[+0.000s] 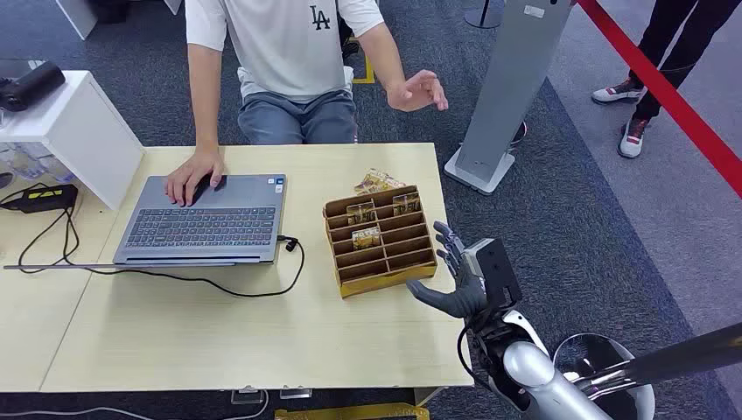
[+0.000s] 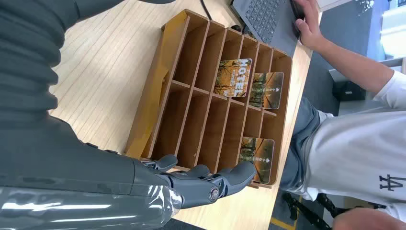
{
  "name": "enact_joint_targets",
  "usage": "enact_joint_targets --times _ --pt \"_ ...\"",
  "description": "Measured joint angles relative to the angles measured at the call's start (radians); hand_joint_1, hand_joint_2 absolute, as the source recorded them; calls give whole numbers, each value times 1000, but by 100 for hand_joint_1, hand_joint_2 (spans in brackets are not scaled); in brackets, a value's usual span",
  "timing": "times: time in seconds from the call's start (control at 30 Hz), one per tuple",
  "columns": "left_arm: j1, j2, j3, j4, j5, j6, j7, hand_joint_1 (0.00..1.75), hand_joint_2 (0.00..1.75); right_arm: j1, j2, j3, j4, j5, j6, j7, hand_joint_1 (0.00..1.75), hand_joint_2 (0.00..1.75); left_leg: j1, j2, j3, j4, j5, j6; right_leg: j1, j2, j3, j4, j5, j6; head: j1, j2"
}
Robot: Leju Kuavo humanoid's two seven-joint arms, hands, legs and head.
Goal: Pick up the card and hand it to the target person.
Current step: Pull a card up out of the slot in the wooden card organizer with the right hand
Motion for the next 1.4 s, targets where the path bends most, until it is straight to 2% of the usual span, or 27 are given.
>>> enact_joint_targets --times 0.27,0.33,0.43,0.6,0.7,0.83,0.97,1.17,1.4 --pt "0 -2 0 0 0 2 0 0 0 2 0 1 -1 0 0 0 0 175 0 0 0 0 0 0 0 0 0 0 0 0 0 0" --pt "0 -1 1 0 1 2 0 0 0 -4 -4 10 -5 35 -13 8 0 175 0 0 0 0 0 0 0 0 0 0 0 0 0 0" --pt "1 0 3 1 4 1 -1 0 0 -30 -10 41 -31 183 -53 53 0 175 0 1 0 0 0 0 0 1 0 0 0 0 0 0" --pt "1 1 -3 3 1 -9 -11 0 0 -65 8 62 -105 527 -58 192 0 175 0 2 -1 1 0 0 0 2 -2 1 0 0 0 0" --pt "0 2 -11 3 -6 -15 -17 0 0 -82 21 74 -145 717 -35 257 12 175 0 2 -1 1 0 0 0 2 -2 1 0 0 0 0" --pt "-1 4 -22 3 -17 -24 -23 0 0 -121 34 114 -165 904 19 314 40 175 0 3 0 0 -1 0 0 3 -2 1 0 0 0 0" --pt "-1 6 -32 3 -25 -28 -24 0 0 -181 62 178 -113 1044 78 361 46 175 0 3 0 0 0 0 0 3 -1 1 0 0 0 0" --pt "-2 3 -41 3 -33 -28 -25 0 0 -262 114 267 36 1162 139 401 81 175 0 4 1 -1 0 0 0 4 0 0 1 0 0 0" --pt "-3 2 -53 2 -43 -32 -26 0 0 -335 161 337 215 1221 152 426 88 175 0 5 3 -3 1 0 0 5 2 -2 2 -1 0 0"
